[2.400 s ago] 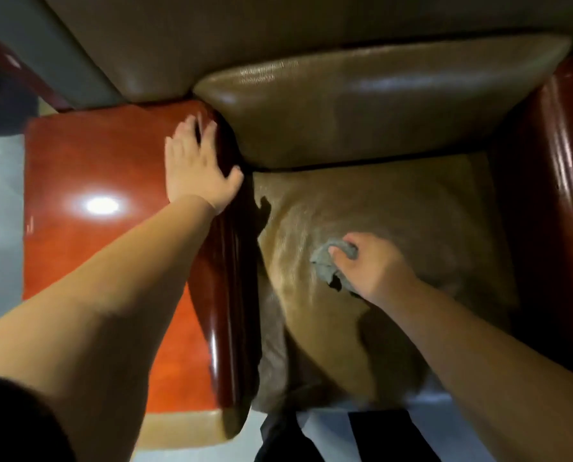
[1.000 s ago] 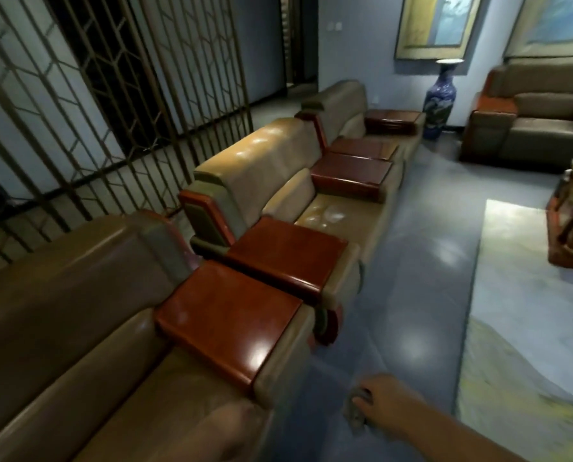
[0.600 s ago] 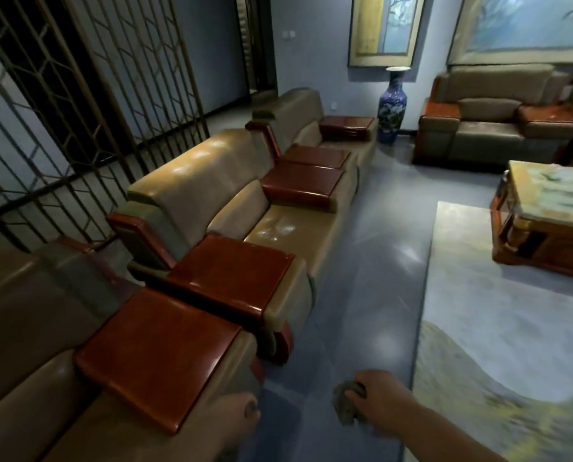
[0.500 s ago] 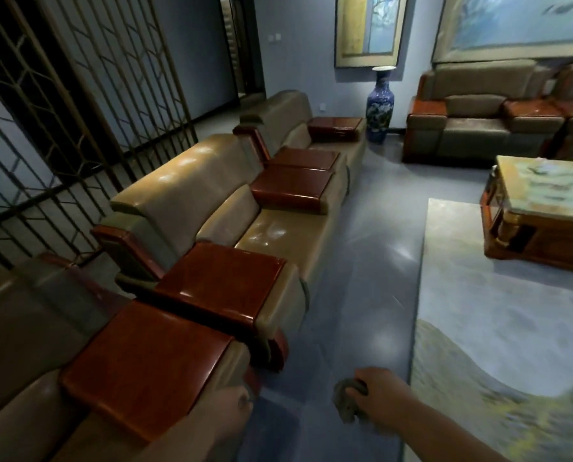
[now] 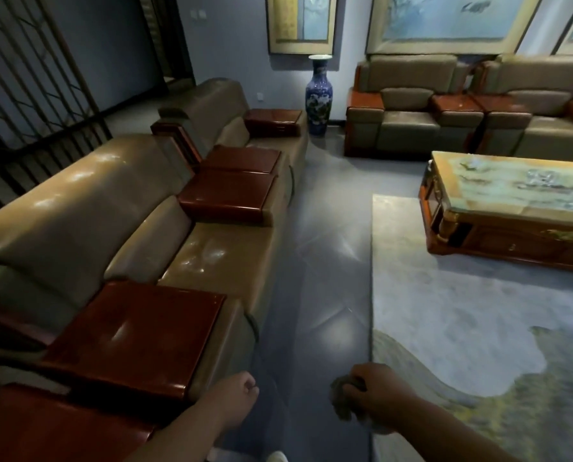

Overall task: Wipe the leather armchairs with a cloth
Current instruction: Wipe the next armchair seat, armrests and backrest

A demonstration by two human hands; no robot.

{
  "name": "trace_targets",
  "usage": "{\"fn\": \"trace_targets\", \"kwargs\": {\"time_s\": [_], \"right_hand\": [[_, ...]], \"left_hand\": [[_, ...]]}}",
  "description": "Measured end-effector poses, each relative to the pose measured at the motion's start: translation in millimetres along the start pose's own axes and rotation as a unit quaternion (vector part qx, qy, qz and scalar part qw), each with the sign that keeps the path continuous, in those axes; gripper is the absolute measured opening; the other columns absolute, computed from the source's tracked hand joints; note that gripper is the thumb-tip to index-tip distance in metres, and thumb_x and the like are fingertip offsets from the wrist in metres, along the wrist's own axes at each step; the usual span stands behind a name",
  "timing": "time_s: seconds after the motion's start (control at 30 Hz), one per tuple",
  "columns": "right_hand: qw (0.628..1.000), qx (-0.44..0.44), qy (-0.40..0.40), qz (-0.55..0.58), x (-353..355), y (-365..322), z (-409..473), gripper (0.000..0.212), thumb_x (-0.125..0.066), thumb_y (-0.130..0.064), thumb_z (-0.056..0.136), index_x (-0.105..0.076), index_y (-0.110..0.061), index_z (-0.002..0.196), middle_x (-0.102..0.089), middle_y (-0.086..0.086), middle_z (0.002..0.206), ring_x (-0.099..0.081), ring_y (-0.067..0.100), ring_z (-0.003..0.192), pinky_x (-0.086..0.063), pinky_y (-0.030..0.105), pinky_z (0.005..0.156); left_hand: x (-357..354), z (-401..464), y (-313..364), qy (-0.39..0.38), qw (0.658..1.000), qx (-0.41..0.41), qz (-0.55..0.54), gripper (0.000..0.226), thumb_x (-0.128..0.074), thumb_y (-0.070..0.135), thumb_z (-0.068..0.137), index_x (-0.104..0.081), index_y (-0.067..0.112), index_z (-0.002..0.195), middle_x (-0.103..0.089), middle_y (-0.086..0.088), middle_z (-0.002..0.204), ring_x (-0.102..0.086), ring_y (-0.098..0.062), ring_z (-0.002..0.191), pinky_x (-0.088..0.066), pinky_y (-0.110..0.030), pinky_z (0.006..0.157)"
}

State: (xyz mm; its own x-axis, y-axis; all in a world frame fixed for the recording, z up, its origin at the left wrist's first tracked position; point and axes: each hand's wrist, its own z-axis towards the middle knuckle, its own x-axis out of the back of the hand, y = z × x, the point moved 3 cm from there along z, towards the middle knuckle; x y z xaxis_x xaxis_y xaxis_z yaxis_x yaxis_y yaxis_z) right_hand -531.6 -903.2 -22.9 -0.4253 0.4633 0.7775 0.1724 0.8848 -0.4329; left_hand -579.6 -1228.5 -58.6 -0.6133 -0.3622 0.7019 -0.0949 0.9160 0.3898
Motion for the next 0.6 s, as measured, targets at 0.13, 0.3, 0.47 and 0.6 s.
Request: {"fn": "trace_targets", "kwargs": {"time_s": [0.13,0.3,0.47,0.6], "right_hand": [[0.999,-0.020,-0.005,-0.025,52.0,-6.7,65.0,0.026,-0.058,-0.051,0.095,-0.061,-0.026,0.088,-0.065,-0.008,0.084,-0.068,0.015,0.088,-0.049,0.027,0.074],[0.999,-0.027,0.010,-0.029,101.0,-5.6,137.4,0.026,-0.057,-0.051,0.097,-0.060,-0.026,0.092,-0.064,-0.007,0.091,-0.065,0.015,0.091,-0.046,0.026,0.074],[0.999,-0.027,0.005,-0.016,140.5,15.4,211.0,0.030,-0.054,-0.057,0.092,-0.057,-0.029,0.082,-0.061,-0.010,0.080,-0.062,0.010,0.078,-0.048,0.025,0.070],[0.999,0.014,-0.024,-0.020,176.8,32.4,292.1,0.034,-0.053,-0.060,0.085,-0.061,-0.027,0.084,-0.062,-0.009,0.080,-0.065,0.009,0.078,-0.048,0.019,0.065]], "left_hand": [[52.7,71.4,24.1,-0.013,1.000,-0.009,0.008,0.031,-0.051,0.048,0.105,-0.064,0.030,0.127,-0.069,0.009,0.125,-0.063,-0.011,0.110,-0.045,-0.025,0.088],[131.5,153.0,40.9,0.025,0.999,-0.002,0.022,0.033,-0.052,0.043,0.107,-0.065,0.021,0.128,-0.071,0.001,0.129,-0.065,-0.017,0.118,-0.050,-0.028,0.099],[166.8,221.6,63.9,0.053,0.998,0.024,0.016,0.027,-0.052,0.042,0.107,-0.065,0.026,0.124,-0.070,0.003,0.131,-0.063,-0.017,0.122,-0.049,-0.027,0.101],[167.9,273.3,85.2,0.074,0.996,0.048,-0.011,0.012,-0.055,0.042,0.106,-0.061,0.032,0.109,-0.073,0.007,0.123,-0.065,-0.012,0.115,-0.046,-0.021,0.090]]}}
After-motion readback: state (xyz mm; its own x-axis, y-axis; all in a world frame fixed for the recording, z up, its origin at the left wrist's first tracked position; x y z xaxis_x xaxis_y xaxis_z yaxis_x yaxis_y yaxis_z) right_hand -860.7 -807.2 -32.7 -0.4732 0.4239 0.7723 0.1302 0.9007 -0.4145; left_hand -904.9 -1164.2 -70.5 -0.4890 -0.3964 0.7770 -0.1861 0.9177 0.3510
